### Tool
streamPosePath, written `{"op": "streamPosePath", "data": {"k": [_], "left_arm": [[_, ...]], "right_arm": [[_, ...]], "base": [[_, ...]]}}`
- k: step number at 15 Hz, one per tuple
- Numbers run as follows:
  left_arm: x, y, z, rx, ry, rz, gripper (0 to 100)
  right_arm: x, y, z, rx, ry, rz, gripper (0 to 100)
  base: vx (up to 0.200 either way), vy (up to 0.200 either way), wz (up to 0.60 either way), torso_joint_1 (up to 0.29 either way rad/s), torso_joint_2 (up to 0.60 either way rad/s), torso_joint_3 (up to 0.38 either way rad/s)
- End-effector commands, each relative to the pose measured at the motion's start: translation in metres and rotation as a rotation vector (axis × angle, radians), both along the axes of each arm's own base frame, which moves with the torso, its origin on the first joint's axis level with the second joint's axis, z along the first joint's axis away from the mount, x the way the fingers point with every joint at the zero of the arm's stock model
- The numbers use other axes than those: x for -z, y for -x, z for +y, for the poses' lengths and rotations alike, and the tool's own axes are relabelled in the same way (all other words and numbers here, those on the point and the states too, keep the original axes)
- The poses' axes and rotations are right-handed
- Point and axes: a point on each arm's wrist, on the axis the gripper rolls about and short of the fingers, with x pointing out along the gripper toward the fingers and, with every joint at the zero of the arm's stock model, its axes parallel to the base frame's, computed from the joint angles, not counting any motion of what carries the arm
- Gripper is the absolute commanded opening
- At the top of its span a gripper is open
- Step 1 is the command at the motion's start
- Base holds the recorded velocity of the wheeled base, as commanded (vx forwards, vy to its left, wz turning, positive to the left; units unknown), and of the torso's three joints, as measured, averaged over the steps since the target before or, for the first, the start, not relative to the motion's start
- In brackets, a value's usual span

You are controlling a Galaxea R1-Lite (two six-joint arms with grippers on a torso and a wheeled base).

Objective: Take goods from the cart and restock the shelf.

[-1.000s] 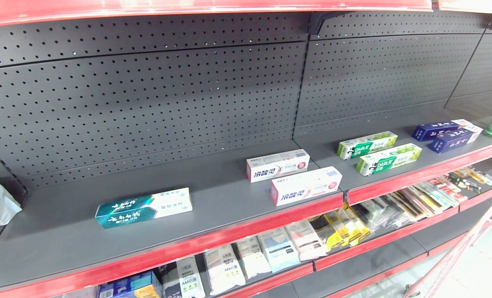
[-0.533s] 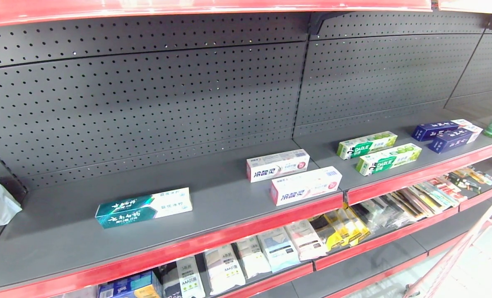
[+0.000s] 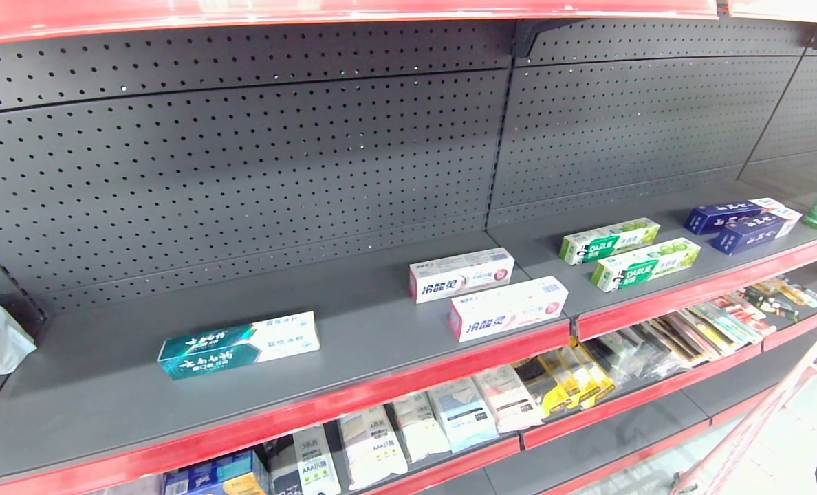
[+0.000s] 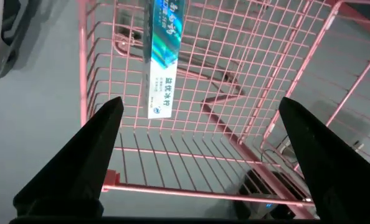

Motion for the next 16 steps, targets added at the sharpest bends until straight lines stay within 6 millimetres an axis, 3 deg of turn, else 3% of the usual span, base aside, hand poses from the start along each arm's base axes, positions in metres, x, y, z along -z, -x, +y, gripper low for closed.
{"op": "streamPosePath", "data": {"k": [1,16], "left_arm": [[0.000,0.000,0.000,0.000,0.001,0.001,100],[0.000,0.000,0.000,0.000,0.001,0.001,100]], "right_arm": [[0.000,-0.001,-0.002,0.002,0.005,-0.001,100],[0.003,0.007,0.008,0.125,-0.053,0.068,100]], "base": [[0.000,0.000,0.00,0.000,0.00,0.000],[0.000,0.000,0.00,0.000,0.00,0.000]]}}
